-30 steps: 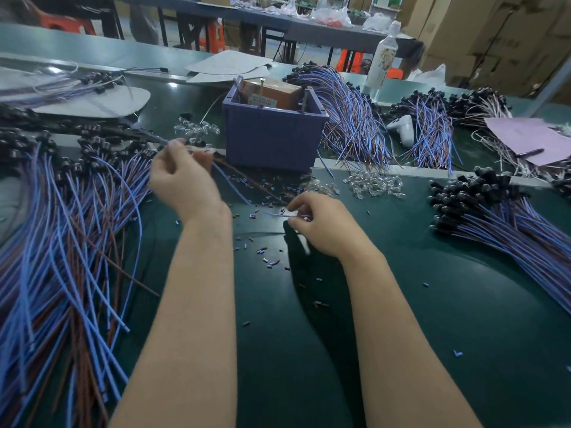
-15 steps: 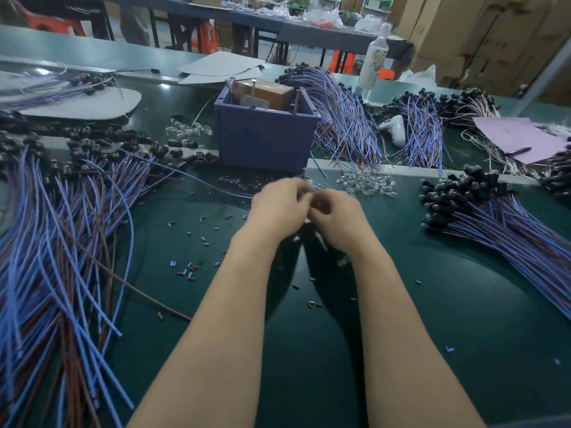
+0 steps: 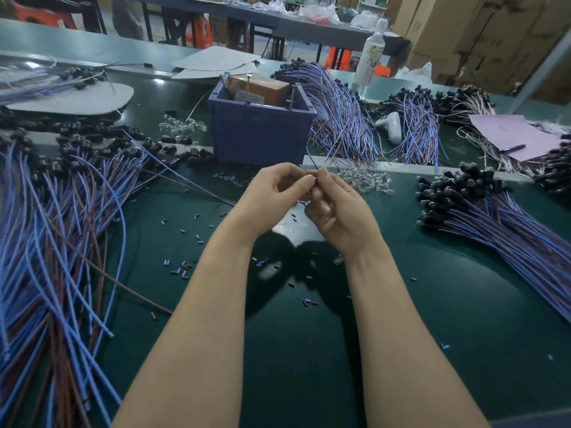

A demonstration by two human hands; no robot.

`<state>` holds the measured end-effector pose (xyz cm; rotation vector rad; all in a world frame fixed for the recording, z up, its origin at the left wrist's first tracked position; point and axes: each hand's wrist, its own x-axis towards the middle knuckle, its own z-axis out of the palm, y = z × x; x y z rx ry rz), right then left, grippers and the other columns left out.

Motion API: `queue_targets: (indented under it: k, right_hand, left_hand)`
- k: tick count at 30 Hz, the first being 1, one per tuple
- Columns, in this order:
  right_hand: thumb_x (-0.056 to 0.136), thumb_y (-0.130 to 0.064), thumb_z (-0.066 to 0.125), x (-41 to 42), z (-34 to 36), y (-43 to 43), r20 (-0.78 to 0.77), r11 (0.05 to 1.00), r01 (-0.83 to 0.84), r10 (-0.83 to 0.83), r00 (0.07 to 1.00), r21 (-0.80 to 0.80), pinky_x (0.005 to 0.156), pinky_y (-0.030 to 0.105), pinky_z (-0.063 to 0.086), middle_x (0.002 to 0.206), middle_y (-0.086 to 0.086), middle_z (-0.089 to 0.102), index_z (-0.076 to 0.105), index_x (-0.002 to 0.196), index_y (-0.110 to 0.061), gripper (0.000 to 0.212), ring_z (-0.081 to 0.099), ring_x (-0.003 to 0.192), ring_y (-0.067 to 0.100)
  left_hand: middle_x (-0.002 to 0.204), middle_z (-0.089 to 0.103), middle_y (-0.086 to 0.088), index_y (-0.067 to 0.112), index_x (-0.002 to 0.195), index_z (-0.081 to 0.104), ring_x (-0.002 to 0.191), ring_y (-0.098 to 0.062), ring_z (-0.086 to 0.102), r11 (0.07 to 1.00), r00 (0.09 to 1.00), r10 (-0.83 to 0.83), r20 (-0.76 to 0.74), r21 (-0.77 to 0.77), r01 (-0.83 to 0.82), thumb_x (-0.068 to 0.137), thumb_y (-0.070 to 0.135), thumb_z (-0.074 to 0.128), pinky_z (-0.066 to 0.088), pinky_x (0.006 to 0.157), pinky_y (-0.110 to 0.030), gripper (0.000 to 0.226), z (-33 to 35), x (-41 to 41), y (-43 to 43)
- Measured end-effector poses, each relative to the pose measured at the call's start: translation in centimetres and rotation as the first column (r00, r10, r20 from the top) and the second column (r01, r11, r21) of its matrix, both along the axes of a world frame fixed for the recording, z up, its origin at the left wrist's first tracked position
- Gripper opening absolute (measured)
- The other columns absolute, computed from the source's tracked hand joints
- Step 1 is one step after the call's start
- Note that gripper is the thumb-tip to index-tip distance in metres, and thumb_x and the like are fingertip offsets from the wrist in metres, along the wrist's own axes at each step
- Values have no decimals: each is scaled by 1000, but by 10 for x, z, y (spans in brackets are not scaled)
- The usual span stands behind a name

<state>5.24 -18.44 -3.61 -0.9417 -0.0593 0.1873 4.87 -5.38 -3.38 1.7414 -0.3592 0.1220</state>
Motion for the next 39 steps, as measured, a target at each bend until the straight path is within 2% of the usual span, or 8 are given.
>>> queue_targets:
  k: [4,10,14,20,26,29,36,39]
  right_hand:
    - [98,-16,46,1,-1,7,-33,999,14,-13,999,36,37,11,33,44,-3,48,60,79,-3,26,42,33,3]
    - [95,-20,56,1,-7,9,377,688,457,-278,884,-563,49,19,34,45,-10,48,56,62,-15,33,40,43,4]
    - [97,-17,51,1,-2,6,166,935,225,-185,969,-272,43,15,26,44,-7,40,59,68,-10,31,31,40,4]
    - [96,-20,54,2,-7,4,383,691,389,-173,907,-609,53,27,31,48,-6,44,55,65,-12,32,35,50,12]
    - [97,-22,51,10,-7,-32,17,901,285,-296,955,-329,42,16,22,46,-9,43,55,75,-9,26,30,38,2]
    - [95,-19,55,13,-10,-42,173,664,467,-461,870,-584,45,16,35,56,-6,54,56,76,-15,20,43,41,1]
    - [91,-17,57,0,5,-28,305,115,329,-184,934,-937,87,22,43,114,4,65,67,111,-20,23,57,102,15]
    - [85,-29,67,-16,30,-41,179,15,182,-115,977,-983,67,21,45,94,-4,66,67,98,-22,15,61,79,8]
  left_hand:
    - [75,69,5,15,88,65,71,-3,63,1000,1000,19,-22,-9,-19,93,16,58,51,78,-21,9,-1,0,2]
    - [78,69,-2,12,83,65,77,-18,63,953,980,195,29,230,-196,91,31,60,52,78,-36,21,-6,5,-4]
    - [65,62,9,20,76,61,60,-3,57,994,998,60,-11,94,-59,92,28,60,46,66,-23,17,-1,2,1]
    - [63,56,8,18,69,57,60,-9,51,921,984,178,2,353,-167,89,35,60,38,57,-25,26,3,4,0]
    - [51,57,8,14,69,61,52,-7,48,966,995,61,-78,255,-39,87,34,63,41,61,-27,26,16,-8,17]
    - [61,65,8,19,75,63,60,-7,57,951,978,210,-19,235,-199,88,34,63,48,65,-25,20,12,-5,25]
    - [97,69,-7,18,99,65,96,-23,63,929,958,266,-108,294,-225,89,22,62,48,90,-32,12,-5,1,1]
    - [99,70,-4,15,105,68,98,-19,62,917,951,289,-105,316,-244,89,21,60,45,88,-26,18,-7,1,-1]
